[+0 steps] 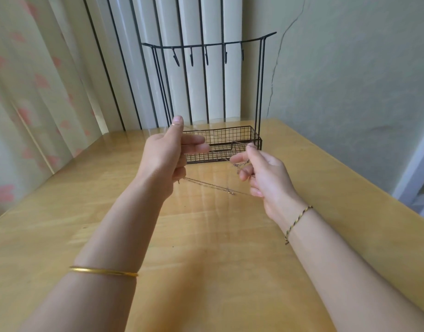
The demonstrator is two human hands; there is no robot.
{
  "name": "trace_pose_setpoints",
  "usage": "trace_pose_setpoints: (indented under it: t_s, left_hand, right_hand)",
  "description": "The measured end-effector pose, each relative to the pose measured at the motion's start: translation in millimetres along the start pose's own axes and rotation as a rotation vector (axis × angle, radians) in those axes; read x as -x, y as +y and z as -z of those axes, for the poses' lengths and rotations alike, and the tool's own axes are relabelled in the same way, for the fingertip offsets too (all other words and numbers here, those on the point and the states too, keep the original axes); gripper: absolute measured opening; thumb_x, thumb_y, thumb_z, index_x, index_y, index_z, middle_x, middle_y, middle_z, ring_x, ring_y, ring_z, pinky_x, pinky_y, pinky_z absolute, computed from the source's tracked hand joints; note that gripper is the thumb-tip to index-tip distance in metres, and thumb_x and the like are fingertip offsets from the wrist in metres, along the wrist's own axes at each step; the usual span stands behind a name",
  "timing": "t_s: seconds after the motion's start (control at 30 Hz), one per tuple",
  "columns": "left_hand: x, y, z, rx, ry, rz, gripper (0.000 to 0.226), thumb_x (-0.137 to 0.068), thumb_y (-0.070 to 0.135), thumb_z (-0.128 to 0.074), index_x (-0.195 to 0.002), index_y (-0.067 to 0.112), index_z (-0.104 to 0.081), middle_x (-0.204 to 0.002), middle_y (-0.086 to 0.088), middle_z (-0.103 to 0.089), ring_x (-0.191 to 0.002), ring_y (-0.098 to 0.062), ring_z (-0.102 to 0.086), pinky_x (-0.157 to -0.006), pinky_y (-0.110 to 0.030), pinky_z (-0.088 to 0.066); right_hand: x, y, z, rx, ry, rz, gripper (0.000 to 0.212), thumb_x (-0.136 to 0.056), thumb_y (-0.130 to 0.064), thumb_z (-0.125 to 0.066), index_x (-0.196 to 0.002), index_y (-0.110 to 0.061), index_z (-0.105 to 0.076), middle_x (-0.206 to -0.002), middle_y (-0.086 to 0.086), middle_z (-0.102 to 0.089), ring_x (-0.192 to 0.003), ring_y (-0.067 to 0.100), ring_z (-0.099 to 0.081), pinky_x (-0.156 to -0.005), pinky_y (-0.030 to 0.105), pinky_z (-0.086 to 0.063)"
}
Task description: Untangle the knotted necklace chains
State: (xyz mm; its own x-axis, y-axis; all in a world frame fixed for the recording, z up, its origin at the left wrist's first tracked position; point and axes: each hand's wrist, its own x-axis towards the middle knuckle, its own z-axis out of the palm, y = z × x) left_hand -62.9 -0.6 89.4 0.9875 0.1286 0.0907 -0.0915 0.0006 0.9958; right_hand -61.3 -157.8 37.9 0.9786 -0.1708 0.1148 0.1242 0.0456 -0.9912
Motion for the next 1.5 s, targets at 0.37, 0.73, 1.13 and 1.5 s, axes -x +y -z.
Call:
trace_pose_setpoints:
  t_s: [0.37, 0.73, 1.13, 1.5]
  left_hand:
    - [-7, -27, 6, -0.392, 0.039, -0.132, 0.057, -0.101, 0.045, -0.031, -0.079, 0.011, -0.071, -0.062, -0.006, -0.070, -0.034, 0.001, -0.041, -0.049, -0.027, -0.032]
    - [-9, -36, 7, -0.448, -0.052, -0.204, 0.071, -0.100, 0.052, -0.024, -0.073, 0.009, -0.073, -0.063, -0.006, -0.068, -0.041, 0.004, -0.047, -0.055, -0.029, -0.034]
    - [-15, -47, 13, -0.592, -0.140, -0.199, 0.075, -0.099, 0.055, -0.019, -0.065, 0.015, -0.074, -0.065, -0.005, -0.067, -0.072, -0.019, -0.060, -0.086, -0.038, -0.046]
    - [-14, -37, 8, -0.587, -0.105, -0.193, 0.078, -0.101, 0.051, -0.020, -0.057, 0.007, -0.068, -0.059, 0.002, -0.054, -0.066, -0.013, -0.046, -0.074, -0.033, -0.035]
  right_hand:
    - [0, -7, 4, -0.276, -0.002, -0.073, 0.036, -0.098, -0.038, -0.046, -0.083, -0.013, -0.066, -0.060, 0.004, -0.066, -0.041, 0.009, -0.020, -0.036, 0.019, -0.017]
    - [4, -12, 5, -0.117, 0.025, 0.124, 0.037, -0.095, -0.038, -0.050, -0.079, -0.012, -0.069, -0.055, -0.002, -0.052, -0.039, 0.003, -0.037, -0.038, 0.011, -0.024]
    - [3, -8, 6, 0.096, 0.019, 0.202, 0.048, -0.096, -0.039, -0.047, -0.069, -0.004, -0.065, -0.041, -0.013, -0.040, -0.045, 0.003, -0.039, -0.050, 0.005, -0.039]
    - [6, -9, 7, 0.596, -0.169, 0.470, 0.032, -0.076, -0.047, -0.049, -0.068, -0.017, -0.054, -0.050, 0.004, -0.050, -0.062, 0.026, -0.055, -0.083, 0.037, -0.043]
